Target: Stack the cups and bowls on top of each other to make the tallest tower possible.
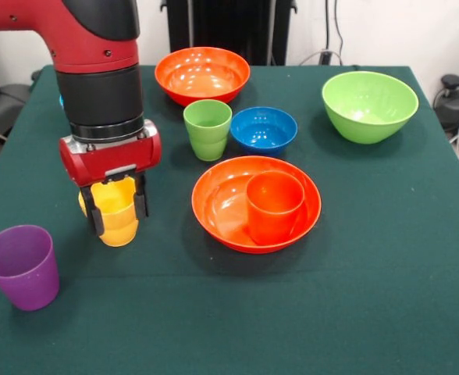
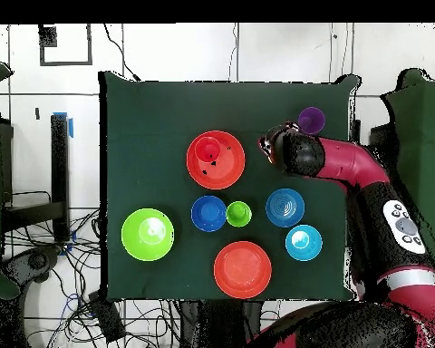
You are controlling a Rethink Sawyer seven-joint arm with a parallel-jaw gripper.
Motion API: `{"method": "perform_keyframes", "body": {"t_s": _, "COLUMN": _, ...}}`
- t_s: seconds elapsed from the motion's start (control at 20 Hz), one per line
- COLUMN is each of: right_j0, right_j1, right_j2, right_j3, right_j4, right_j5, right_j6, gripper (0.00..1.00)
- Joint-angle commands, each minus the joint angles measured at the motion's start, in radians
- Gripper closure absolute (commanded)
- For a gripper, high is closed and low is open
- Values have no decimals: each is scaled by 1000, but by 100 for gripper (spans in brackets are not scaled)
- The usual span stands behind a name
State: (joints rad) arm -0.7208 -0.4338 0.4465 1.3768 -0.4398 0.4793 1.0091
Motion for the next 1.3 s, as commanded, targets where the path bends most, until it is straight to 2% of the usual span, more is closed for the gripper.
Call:
{"method": "perform_keyframes", "body": {"t_s": 0.05, "right_j0": 38, "right_j1": -11, "right_j2": -43, "right_j3": -48, "right_j4": -83, "right_j5": 99, "right_j6": -31, "gripper": 0}}
{"method": "perform_keyframes", "body": {"t_s": 0.6, "right_j0": 21, "right_j1": -39, "right_j2": -38, "right_j3": -3, "right_j4": -64, "right_j5": 124, "right_j6": -43, "gripper": 0}}
{"method": "perform_keyframes", "body": {"t_s": 0.9, "right_j0": 37, "right_j1": -33, "right_j2": -74, "right_j3": -17, "right_j4": -73, "right_j5": 165, "right_j6": -36, "gripper": 0}}
{"method": "perform_keyframes", "body": {"t_s": 1.3, "right_j0": 27, "right_j1": -44, "right_j2": -98, "right_j3": 13, "right_j4": -85, "right_j5": 153, "right_j6": -37, "gripper": 0}}
